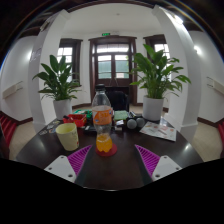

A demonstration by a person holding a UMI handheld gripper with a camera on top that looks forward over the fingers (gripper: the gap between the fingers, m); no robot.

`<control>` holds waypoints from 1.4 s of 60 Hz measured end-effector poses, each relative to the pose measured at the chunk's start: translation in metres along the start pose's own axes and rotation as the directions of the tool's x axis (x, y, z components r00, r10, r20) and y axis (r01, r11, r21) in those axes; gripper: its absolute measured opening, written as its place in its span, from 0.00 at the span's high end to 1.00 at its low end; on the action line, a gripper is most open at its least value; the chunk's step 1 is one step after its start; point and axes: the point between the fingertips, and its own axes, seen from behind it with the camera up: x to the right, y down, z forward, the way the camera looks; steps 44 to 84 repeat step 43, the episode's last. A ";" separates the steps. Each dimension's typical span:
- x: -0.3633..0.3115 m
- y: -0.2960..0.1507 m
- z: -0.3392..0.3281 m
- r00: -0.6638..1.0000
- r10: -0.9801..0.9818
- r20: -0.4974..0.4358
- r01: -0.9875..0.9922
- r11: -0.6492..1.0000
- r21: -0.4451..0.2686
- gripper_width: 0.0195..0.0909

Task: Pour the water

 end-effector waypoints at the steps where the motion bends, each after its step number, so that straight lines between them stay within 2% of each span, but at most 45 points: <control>1: 0.000 0.000 -0.007 1.000 0.004 -0.004 -0.004 1.000 0.000 0.12; 9: 0.005 -0.006 -0.053 0.998 0.044 -0.035 -0.043 0.999 0.016 0.12; 24: 0.025 -0.048 -0.106 0.990 0.077 -0.115 -0.065 0.992 0.105 0.12; 40: 0.016 -0.081 -0.130 0.992 0.063 -0.110 -0.044 0.985 0.164 0.13; 84: 0.014 -0.083 -0.131 0.993 0.060 -0.106 -0.041 0.985 0.169 0.12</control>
